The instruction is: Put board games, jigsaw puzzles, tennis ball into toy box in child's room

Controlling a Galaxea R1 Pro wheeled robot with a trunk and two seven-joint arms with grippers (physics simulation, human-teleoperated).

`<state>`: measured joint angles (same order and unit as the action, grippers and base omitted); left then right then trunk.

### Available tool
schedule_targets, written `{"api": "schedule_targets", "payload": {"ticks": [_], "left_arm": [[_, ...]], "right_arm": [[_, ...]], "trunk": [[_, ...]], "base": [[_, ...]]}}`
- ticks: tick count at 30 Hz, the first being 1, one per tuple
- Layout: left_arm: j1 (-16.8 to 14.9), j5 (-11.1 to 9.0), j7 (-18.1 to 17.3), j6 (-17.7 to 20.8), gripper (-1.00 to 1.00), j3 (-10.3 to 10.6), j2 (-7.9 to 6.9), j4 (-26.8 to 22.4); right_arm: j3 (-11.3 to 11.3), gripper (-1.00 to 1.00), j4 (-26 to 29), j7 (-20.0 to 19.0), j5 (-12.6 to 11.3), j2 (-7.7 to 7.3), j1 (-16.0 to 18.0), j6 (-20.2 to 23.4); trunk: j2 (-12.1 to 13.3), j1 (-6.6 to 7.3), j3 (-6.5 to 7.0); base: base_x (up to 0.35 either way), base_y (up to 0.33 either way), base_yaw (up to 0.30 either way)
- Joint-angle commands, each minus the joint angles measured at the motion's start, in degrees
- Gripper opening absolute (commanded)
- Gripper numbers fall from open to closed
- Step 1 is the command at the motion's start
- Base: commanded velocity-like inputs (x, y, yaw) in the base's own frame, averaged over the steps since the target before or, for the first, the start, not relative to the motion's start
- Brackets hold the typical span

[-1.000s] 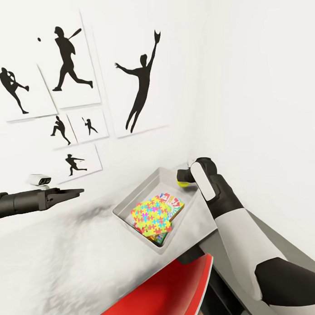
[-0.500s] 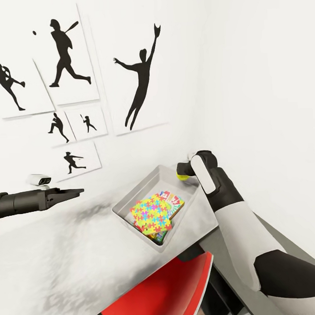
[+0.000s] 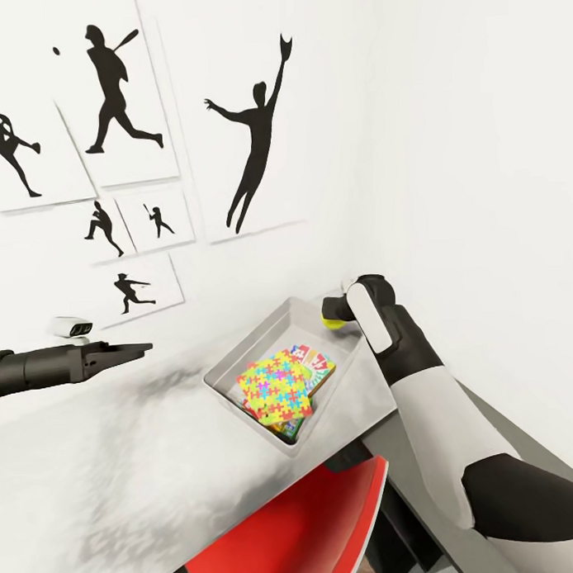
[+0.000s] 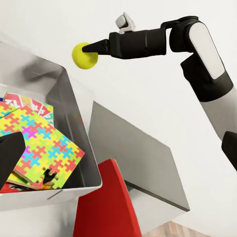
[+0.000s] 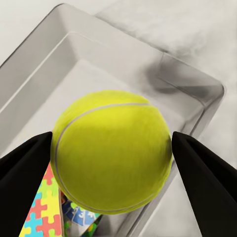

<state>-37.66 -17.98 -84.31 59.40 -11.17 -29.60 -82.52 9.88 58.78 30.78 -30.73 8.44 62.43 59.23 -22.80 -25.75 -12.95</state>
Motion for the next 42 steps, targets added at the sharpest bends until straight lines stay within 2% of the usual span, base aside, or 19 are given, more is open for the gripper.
{"api": "schedule_targets", "payload": {"ticks": [1,7,8,29,39,42], "left_arm": [[0.0,-0.1,-0.2,0.6,1.0,0.0,-0.02,0.0],[0.0,-0.1,-0.2,0.6,1.0,0.0,-0.02,0.0],[0.0,-0.1,-0.2,0.6,1.0,0.0,-0.02,0.0],[0.0,0.0,-0.2,0.6,1.0,0.0,-0.02,0.0],[0.0,0.2,-0.1,0.6,1.0,0.0,-0.02,0.1],[0.0,0.2,0.0,0.6,1.0,0.0,-0.02,0.8]], "right_arm": [[0.1,-1.0,0.0,0.6,-0.6,-0.01,0.1,0.1],[0.1,-1.0,0.1,0.6,-0.6,-0.02,0.1,0.1],[0.1,1.0,0.1,0.6,-0.6,-0.01,0.1,0.1],[0.0,1.0,0.8,0.7,-0.6,-0.44,0.1,0.1],[-0.8,1.0,10.0,5.6,-0.8,-1.14,-0.7,0.2],[-2.4,1.0,12.4,5.9,-0.8,-1.56,-1.4,0.2]], "trunk": [[-0.1,-0.03,-0.12],[-0.1,-0.03,-0.13],[-0.1,-0.03,-0.13],[-0.1,-0.03,-0.13],[-0.1,-0.03,0.19],[-0.1,-0.03,0.45]], "base": [[0.0,0.0,0.0],[0.0,0.0,0.0],[0.0,0.0,0.0],[0.0,0.0,0.0],[-0.008,0.0,0.0],[-0.163,0.0,0.0]]}}
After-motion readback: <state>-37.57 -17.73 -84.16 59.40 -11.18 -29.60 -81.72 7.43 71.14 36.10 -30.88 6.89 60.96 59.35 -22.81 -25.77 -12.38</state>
